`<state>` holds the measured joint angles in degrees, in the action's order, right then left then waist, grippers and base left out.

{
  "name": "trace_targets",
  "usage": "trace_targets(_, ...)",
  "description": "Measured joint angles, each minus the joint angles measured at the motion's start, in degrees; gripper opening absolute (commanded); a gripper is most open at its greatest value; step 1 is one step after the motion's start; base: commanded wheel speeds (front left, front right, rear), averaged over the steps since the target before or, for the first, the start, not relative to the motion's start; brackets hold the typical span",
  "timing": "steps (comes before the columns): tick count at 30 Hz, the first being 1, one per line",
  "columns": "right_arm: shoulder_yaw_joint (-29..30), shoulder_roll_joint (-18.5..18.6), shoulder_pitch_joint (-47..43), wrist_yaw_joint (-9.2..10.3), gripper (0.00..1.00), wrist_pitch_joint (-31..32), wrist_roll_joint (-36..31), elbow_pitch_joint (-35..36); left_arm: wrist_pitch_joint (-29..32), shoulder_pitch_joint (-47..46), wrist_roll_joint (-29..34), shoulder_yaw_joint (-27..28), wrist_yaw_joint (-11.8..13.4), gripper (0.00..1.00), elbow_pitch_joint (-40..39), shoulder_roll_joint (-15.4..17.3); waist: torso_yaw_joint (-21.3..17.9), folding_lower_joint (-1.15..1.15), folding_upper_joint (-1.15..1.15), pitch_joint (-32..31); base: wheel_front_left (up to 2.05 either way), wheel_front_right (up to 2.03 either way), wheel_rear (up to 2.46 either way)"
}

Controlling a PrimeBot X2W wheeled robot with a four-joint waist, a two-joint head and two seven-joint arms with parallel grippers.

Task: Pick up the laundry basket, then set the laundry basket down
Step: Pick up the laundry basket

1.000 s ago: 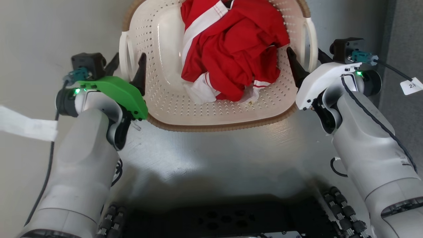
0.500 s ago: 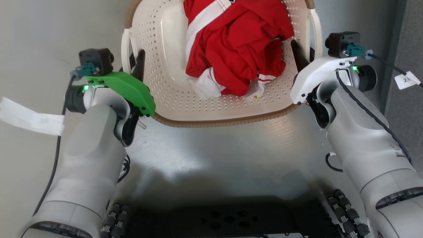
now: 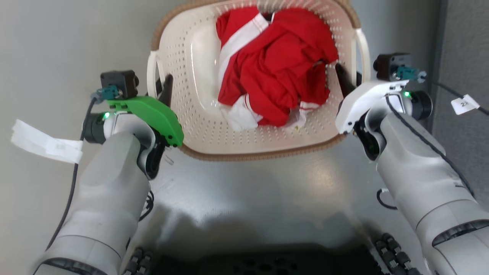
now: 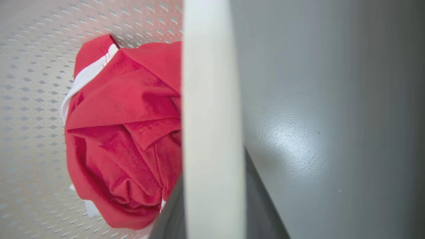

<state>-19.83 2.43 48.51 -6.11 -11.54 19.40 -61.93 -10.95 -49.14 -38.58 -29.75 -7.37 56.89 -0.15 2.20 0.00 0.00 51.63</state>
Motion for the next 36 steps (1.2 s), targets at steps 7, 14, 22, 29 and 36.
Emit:
trace_targets(7,-1.4,-0.2,-0.9,-0.42,0.0,1.6,2.1,-2.3,1.4,1.4,-1.9,-1.7,0.0,0.0,2.1,-0.3,-0.2,0.0,0.0,-5.0,0.0,0.0,0.0)
trace_targets(14,-3.1,-0.2,-1.1,-0.44,0.0,3.9,4.0,-3.6,3.1,2.4,-3.9,-3.0,0.0,0.0,3.0,-0.3,-0.4,0.0,0.0,-10.4,0.0,0.0,0.0)
trace_targets(22,-3.7,-0.5,-4.5,-0.93,0.0,6.1,6.5,-5.4,4.9,6.4,-6.9,-5.3,0.0,0.0,3.5,-0.3,-0.5,0.0,0.0,-16.9,0.0,0.0,0.0)
trace_targets(29,-5.4,-0.7,-8.5,-0.93,0.0,7.4,10.6,-5.1,6.1,9.3,-7.9,-6.3,0.0,0.0,5.1,-0.4,-0.4,-0.01,0.0,-22.7,0.0,0.0,0.0)
trace_targets(36,-8.6,-0.5,-11.6,-0.85,0.0,10.7,14.2,-3.8,7.5,11.9,-9.7,-7.4,0.0,0.0,6.3,-0.5,-0.4,-0.01,0.0,-28.4,0.0,0.0,0.0)
